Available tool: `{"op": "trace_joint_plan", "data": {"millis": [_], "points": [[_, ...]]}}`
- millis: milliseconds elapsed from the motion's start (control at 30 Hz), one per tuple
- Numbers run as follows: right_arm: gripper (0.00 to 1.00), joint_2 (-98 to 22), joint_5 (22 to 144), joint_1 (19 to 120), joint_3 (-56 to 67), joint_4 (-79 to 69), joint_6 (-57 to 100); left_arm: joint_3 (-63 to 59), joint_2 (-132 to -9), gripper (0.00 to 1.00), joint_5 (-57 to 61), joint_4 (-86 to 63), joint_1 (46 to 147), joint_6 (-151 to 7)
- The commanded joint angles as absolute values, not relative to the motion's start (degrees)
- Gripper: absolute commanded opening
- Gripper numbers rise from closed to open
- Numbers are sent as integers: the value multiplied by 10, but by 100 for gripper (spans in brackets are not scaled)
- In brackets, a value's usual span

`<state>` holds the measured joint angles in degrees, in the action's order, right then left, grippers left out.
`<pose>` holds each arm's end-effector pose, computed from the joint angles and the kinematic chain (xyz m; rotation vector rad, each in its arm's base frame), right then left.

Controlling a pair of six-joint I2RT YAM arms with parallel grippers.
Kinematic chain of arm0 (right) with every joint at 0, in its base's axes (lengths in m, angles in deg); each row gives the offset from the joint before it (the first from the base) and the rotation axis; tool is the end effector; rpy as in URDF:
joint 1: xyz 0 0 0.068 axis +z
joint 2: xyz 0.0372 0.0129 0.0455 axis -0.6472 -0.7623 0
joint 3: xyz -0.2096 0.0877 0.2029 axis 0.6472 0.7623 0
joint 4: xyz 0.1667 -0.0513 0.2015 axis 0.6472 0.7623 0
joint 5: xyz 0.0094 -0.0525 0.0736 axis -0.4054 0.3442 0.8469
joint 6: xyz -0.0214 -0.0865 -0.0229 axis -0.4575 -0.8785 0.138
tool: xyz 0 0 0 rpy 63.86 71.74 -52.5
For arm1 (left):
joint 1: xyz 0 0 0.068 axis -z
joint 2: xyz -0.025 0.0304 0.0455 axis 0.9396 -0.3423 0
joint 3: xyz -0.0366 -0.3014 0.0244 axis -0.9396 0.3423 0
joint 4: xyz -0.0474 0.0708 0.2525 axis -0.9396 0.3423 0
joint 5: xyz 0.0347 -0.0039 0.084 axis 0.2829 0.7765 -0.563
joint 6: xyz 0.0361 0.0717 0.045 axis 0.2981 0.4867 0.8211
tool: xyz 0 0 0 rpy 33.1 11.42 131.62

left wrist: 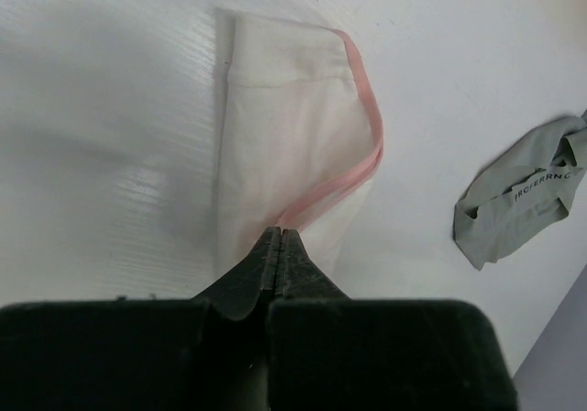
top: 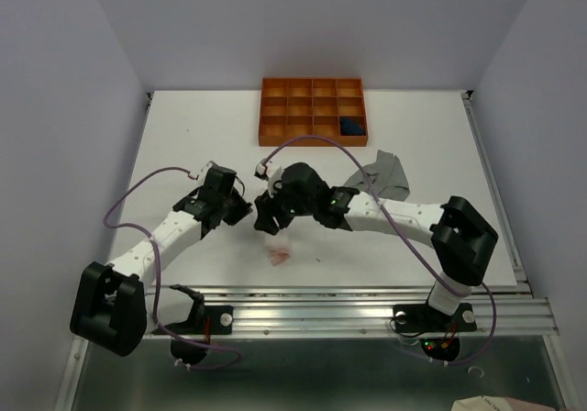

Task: Roll the underwear
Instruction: Fold the underwear

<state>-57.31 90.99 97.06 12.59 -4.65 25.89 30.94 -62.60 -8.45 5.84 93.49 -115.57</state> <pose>0.2260 0.3858 0.2402 -1.0459 2.0396 0.9581 0.2467 -0.1043 0.2134 -0.6811 2.3255 -0.6272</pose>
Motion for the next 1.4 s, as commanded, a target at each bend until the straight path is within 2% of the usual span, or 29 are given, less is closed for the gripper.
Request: {"op": "trace_joint_plan", "data": {"millis": [0, 100, 200, 267, 400, 567, 1000, 1367], "points": [[53, -514, 812, 975, 140, -34, 264, 330, -601, 4, -60, 32, 934, -1146], [39, -491, 793, 926, 162, -30, 308, 337, -595, 3, -22, 2, 937, -1139], [36, -494, 817, 875, 168, -30, 342, 333, -595, 3, -13, -16, 961, -1126], [36, -507, 822, 864, 160, -24, 344, 328, -602, 3, -8, -34, 978, -1113], [28, -557, 843, 844, 141, -17, 345, 317, -632, 3, -2, -48, 1023, -1103], [22, -616, 887, 836, 104, -2, 329, 323, -667, 0, 17, -59, 1034, -1087], [20, -712, 1002, 836, 44, -11, 292, 347, -701, 0, 39, -61, 1041, -1078], [20, -757, 1026, 847, 29, -14, 279, 376, -708, 0, 34, -55, 1040, -1087]]}}
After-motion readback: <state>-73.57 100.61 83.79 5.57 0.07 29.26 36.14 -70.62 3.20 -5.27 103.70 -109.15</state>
